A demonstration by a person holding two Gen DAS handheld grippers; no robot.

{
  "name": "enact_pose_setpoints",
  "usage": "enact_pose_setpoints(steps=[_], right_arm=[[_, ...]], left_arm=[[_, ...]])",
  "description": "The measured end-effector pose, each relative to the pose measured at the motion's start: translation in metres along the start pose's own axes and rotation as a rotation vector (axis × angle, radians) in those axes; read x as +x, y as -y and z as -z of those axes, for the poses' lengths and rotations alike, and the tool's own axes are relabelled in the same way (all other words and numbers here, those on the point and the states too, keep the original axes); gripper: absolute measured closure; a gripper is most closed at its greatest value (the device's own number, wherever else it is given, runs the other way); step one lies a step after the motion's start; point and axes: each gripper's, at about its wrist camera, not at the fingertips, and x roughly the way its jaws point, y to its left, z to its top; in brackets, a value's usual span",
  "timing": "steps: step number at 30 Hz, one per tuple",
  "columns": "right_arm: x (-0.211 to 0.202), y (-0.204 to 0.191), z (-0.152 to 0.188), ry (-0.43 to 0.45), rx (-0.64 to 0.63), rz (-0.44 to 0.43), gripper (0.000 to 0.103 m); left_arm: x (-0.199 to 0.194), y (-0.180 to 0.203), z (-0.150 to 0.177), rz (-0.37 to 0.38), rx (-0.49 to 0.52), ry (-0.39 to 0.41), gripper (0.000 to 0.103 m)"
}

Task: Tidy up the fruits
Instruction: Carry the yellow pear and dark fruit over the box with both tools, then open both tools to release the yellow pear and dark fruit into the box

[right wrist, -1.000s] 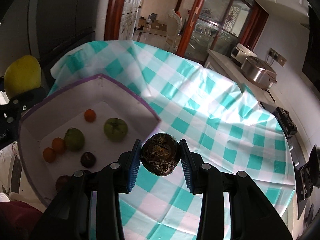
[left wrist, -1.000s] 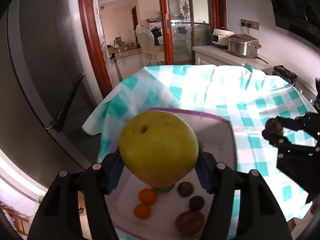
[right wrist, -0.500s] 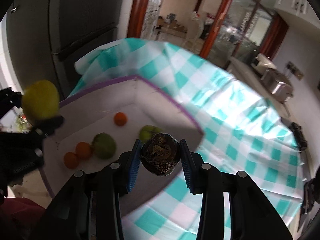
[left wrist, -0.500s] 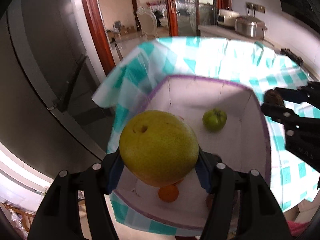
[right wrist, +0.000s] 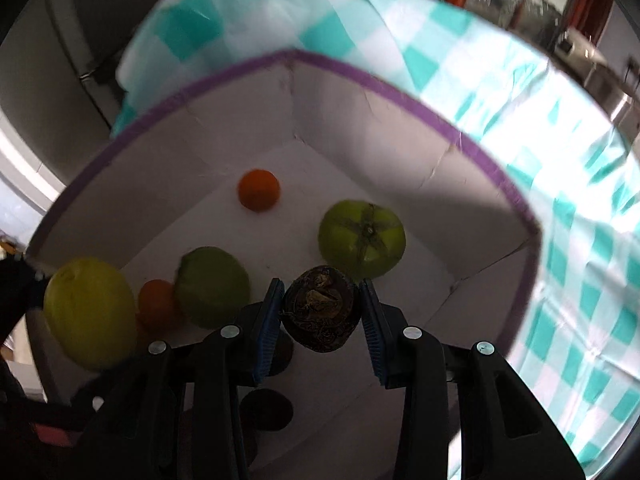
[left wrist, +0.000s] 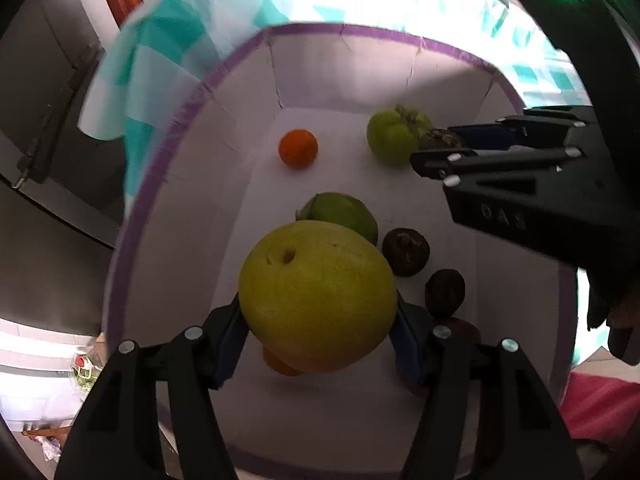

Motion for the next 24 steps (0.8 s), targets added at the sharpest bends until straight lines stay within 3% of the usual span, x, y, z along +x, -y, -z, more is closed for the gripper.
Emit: enact_pose_setpoints(steps=[5, 15, 24], right_arm=[[0.024, 0.01, -0.005, -0.091, -0.005, -0.005, 0.065], [0.031, 0.012, -0.009, -0.132, -0.039, -0.041, 0.06], [0.019, 0.015, -0.011, -0.08, -0.034, -0.063, 0.04]], left_arm=[[0.018, 0.01, -0.006, 0.02, 0.039, -0.055, 0.04], [0.035, 0.017, -0.019, 0.01, 0.027, -0.11, 0.039], [0.015, 0.006, -0.014, 0.026, 0.012, -0.012, 0.023]])
